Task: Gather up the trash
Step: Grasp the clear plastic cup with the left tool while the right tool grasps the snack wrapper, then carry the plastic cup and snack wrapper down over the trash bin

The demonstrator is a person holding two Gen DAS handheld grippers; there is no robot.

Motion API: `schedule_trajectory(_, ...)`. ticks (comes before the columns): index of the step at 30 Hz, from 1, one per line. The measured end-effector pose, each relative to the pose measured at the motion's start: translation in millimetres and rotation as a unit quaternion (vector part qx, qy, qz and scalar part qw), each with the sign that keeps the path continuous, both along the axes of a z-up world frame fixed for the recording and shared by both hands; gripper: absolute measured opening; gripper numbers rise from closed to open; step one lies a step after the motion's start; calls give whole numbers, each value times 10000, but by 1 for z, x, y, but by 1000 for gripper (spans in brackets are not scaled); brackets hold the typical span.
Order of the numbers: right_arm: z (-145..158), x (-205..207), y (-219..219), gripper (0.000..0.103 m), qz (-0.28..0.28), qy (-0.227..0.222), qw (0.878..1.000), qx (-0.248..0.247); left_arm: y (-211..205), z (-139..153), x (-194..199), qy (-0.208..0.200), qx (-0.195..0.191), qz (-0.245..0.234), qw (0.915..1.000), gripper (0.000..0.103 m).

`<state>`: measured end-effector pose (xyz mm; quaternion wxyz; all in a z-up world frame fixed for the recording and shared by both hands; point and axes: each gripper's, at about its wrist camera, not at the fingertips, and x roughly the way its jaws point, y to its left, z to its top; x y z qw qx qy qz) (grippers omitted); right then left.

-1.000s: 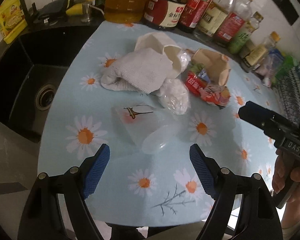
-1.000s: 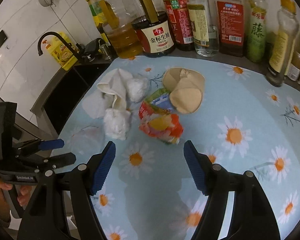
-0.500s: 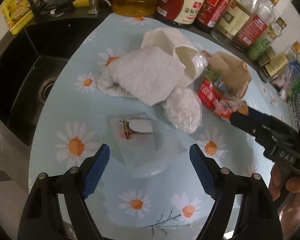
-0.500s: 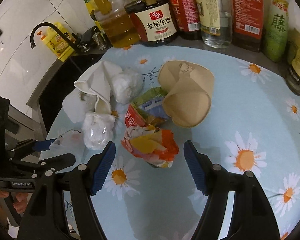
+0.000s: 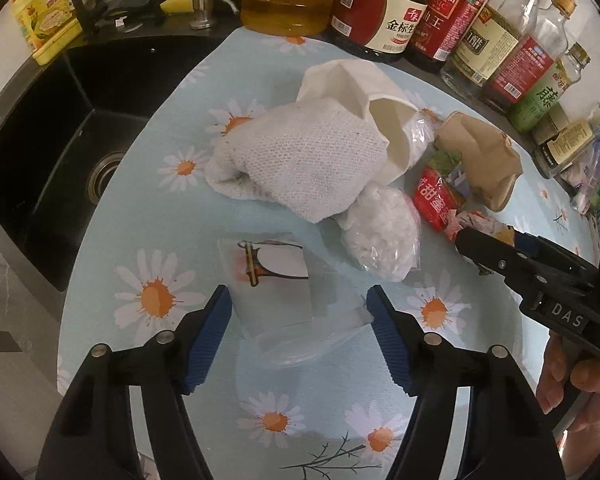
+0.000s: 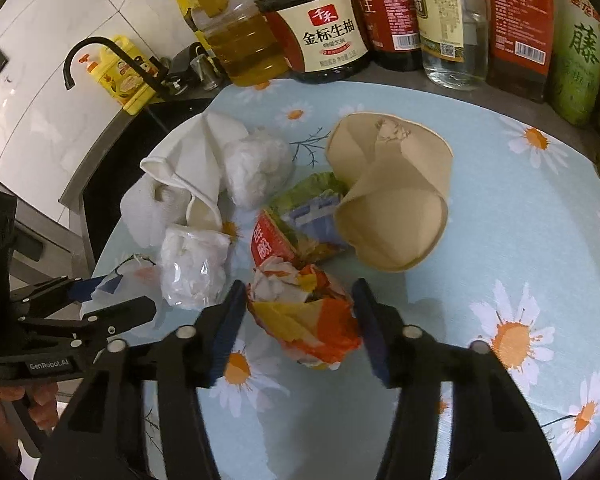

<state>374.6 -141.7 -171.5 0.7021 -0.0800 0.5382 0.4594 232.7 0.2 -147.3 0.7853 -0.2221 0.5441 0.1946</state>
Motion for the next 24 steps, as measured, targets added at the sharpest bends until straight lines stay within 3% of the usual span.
schedule_trajectory(15, 7, -9, -11, 50, 14, 151, 9998, 145, -3, 6, -14, -141, -21, 30, 9999, 67)
schedule_trajectory(24, 21, -37, -15, 50, -256, -6, 9996, 151, 1, 21, -33, -378, -42, -251, 9990, 67)
